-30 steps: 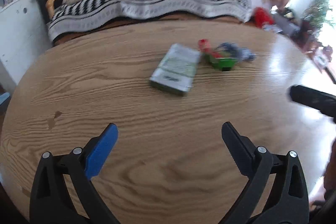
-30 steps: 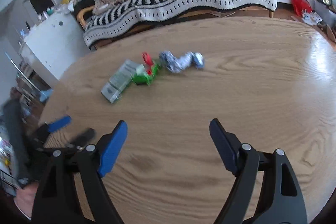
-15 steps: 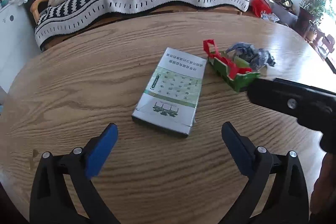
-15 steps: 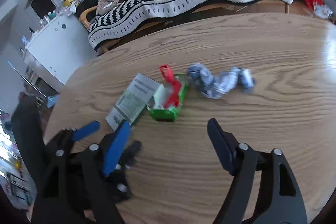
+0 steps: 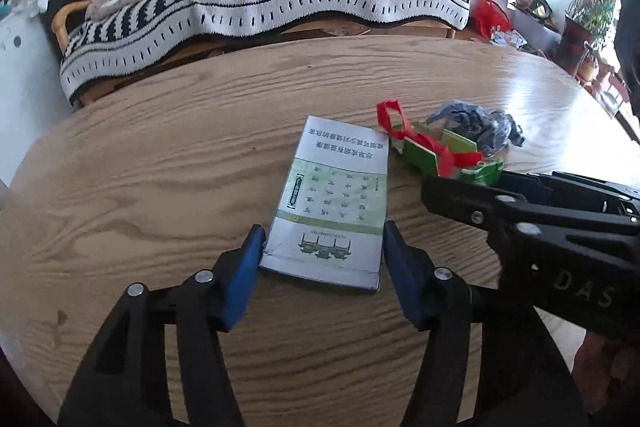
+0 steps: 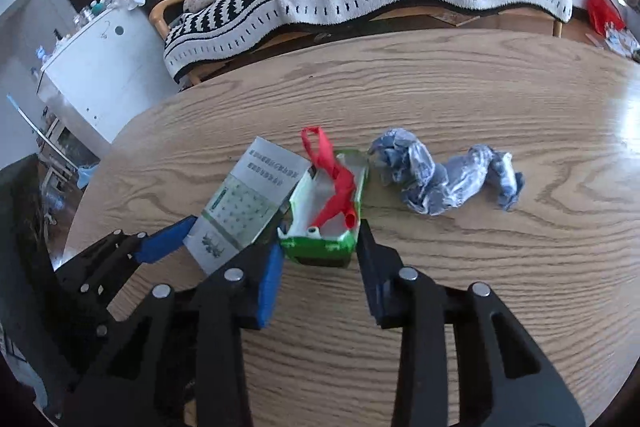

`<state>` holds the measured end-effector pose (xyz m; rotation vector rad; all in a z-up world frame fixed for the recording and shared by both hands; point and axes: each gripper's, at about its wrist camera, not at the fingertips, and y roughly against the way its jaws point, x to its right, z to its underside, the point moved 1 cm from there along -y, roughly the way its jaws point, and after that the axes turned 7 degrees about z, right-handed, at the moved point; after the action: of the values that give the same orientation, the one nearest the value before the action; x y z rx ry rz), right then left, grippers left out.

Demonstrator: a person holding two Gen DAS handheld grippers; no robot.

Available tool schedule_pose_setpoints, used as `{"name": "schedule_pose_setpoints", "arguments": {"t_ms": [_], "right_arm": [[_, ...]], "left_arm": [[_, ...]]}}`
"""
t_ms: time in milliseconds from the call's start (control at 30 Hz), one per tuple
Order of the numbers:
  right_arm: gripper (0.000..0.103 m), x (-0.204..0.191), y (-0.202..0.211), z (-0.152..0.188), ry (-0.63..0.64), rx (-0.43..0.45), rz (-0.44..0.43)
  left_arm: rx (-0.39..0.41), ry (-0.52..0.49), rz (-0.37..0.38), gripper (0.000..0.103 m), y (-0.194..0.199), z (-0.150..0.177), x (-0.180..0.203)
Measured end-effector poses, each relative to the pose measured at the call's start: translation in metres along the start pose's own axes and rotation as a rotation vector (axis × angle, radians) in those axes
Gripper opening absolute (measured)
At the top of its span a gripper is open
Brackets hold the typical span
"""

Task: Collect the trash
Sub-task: 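Grasp the white leaflet with the left tool while the right tool grasps the green box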

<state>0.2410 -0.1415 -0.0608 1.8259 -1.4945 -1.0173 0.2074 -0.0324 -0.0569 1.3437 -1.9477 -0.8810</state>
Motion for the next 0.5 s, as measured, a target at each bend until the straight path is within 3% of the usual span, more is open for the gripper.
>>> {"name": "schedule_pose_setpoints", "arguments": {"t_ms": [133,233,333,467,500], "right_arm": [[0.032,-0.002,0.031,0.006,0.129,0.008,0.091],[0.032,-0.011,0.064,0.019,0.338,0.042,0.276],[0.032,-0.016,0.088,0.036,0.483,0.088,0.408],[0.032,-0.031,0.102,0.075,0.838,0.171,0.764],[0.032,-0.031,0.103,0.083,0.889,0.172,0.808]], "left_arm": [[-0.018,0.058,0.027,0.058,0.013,0.008,-0.004],[-0.007,0.05,0.02,0.058,0.03,0.018,-0.002],[0.006,0.065,0.024,0.057,0.049,0.026,-0.001],[0.039,0.066,0.031,0.058,0.078,0.033,0.009],[0.05,0.066,0.036,0.058,0.085,0.035,0.013]]}}
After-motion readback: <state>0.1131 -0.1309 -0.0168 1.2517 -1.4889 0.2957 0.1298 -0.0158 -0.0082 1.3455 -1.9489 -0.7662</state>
